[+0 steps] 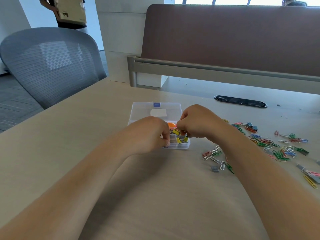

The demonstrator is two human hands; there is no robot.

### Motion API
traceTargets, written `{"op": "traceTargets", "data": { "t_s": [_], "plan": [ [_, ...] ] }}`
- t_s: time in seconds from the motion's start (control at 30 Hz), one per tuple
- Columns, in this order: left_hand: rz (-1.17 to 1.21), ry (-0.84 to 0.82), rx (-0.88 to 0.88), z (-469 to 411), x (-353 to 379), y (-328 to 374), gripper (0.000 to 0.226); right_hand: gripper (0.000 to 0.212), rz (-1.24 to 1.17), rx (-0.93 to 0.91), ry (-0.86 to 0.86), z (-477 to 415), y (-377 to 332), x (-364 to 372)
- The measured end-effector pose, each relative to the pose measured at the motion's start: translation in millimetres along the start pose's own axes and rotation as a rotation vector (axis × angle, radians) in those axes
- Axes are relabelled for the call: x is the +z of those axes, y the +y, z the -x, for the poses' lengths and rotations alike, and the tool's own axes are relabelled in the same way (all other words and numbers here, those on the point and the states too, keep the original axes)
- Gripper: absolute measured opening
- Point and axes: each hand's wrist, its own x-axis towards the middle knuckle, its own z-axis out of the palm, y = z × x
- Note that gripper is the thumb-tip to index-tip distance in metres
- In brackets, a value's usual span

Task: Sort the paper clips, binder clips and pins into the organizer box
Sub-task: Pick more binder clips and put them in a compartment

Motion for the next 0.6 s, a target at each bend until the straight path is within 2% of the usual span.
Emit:
{"op": "traceTargets", "data": {
  "t_s": [0.1, 0.27, 0.4, 0.6],
  "plan": [
    [0.05, 0.021, -0.024, -0.1, -1.9, 0.4, 0.012, 0.023, -0.019, 0.016, -0.03, -0.4, 0.7, -0.5],
    [0.156, 0.198, -0.073, 1.0, -7.1, 1.4, 0.01, 0.015, -0.178, 0.071, -0.038, -0.3, 1.6, -1.6],
    [0.181, 0.194, -0.073, 2.6, -4.0, 4.4, 0.02, 0.016, -0.209, 0.08, -0.059, 2.1, -1.6, -3.0],
    [0.169, 0.199, -0.077, 1.5, -2.2, 8.1, 0.012, 0.019, -0.236, 0.093, -0.113, 4.2, -1.5, -5.0]
  ]
}}
